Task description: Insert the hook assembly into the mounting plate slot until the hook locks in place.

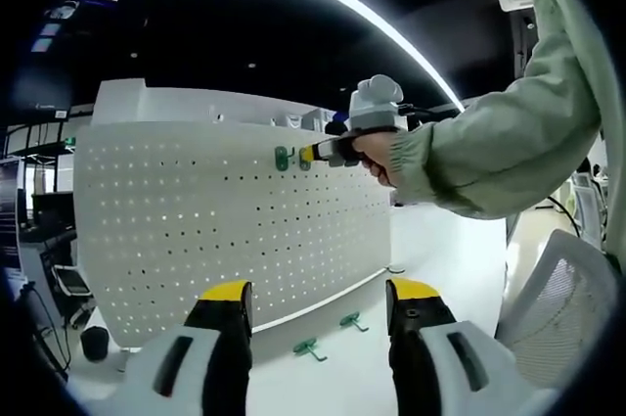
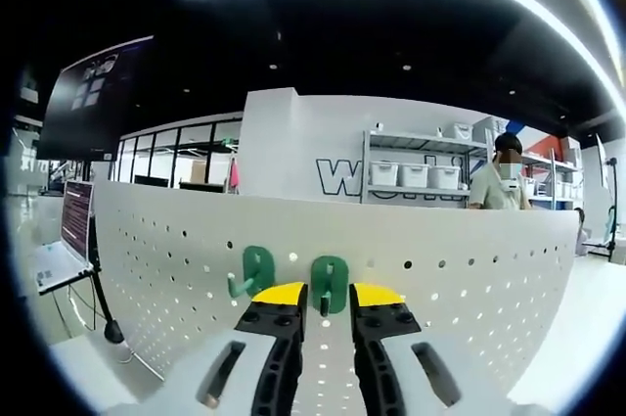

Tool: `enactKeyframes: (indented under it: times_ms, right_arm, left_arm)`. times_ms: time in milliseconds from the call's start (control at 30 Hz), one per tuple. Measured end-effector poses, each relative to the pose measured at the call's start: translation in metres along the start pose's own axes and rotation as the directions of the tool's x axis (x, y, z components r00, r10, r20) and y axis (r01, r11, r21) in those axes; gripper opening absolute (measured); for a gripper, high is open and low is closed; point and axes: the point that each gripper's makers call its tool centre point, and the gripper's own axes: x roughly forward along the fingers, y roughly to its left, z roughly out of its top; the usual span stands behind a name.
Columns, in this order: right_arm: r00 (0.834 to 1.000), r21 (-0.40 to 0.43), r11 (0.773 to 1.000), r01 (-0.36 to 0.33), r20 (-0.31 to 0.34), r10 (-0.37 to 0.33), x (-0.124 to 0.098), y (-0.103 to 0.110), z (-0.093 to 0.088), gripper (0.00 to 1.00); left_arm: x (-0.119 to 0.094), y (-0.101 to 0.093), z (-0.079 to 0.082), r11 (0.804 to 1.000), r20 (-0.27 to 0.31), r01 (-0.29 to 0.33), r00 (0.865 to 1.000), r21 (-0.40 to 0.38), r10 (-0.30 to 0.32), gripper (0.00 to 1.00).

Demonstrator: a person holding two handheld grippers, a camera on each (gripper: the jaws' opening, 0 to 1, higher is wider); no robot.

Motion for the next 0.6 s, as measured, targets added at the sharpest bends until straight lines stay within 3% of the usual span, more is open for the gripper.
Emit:
enactKeyframes:
  times_ms: [600]
  right_arm:
    - [0.999, 0.019, 0.999, -0.04, -0.026, 0.041, -0.026, 0.002, -0.016, 0.28]
  left_arm:
    - [0.0, -0.004, -0.004, 0.999, -0.021, 0.009, 1.0, 0.039, -0.008, 0.57]
